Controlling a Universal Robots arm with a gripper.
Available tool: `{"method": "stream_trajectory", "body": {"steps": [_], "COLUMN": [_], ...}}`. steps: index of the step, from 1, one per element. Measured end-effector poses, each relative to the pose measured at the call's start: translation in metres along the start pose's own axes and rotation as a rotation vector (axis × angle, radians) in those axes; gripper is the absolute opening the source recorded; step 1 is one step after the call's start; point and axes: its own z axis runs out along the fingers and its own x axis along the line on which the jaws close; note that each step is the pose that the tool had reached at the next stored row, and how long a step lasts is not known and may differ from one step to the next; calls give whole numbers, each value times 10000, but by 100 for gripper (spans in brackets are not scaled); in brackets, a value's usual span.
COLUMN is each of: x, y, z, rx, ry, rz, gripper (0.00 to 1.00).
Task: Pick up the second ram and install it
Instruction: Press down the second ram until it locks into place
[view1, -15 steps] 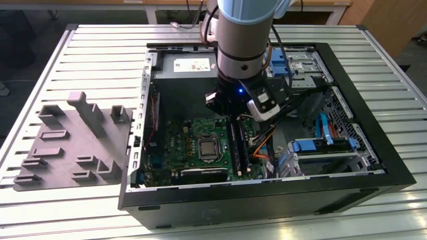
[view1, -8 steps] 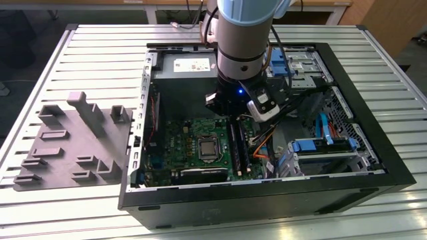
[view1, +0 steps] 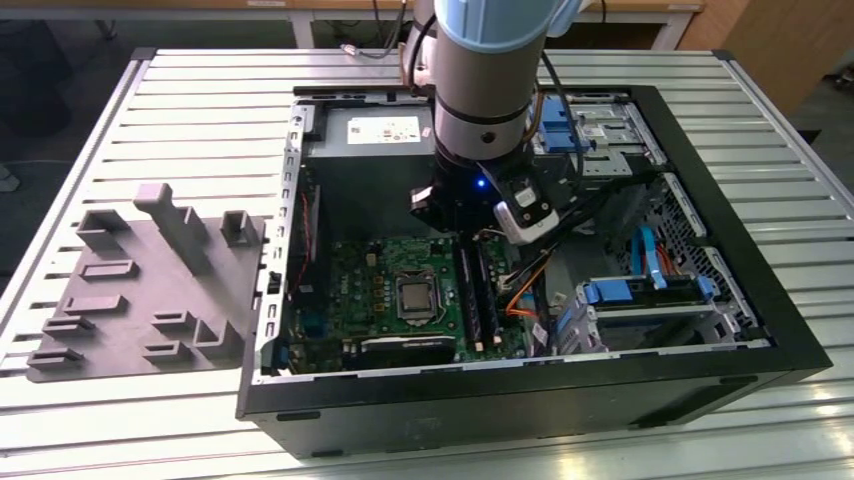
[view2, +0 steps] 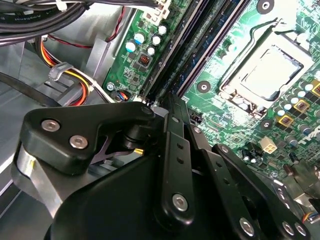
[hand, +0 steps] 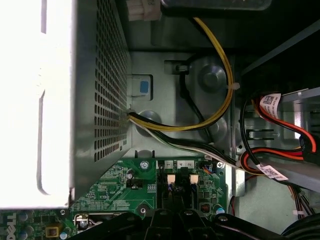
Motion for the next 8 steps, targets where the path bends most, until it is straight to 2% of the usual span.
{"method": "stream_trajectory", "body": {"steps": [4,8], "x": [-2,-4], "y": [4,8], "z": [-22,-73], "rx": [-15,2], "ry": [-6,-3], "rz": [0,0], "gripper": [11,11]}}
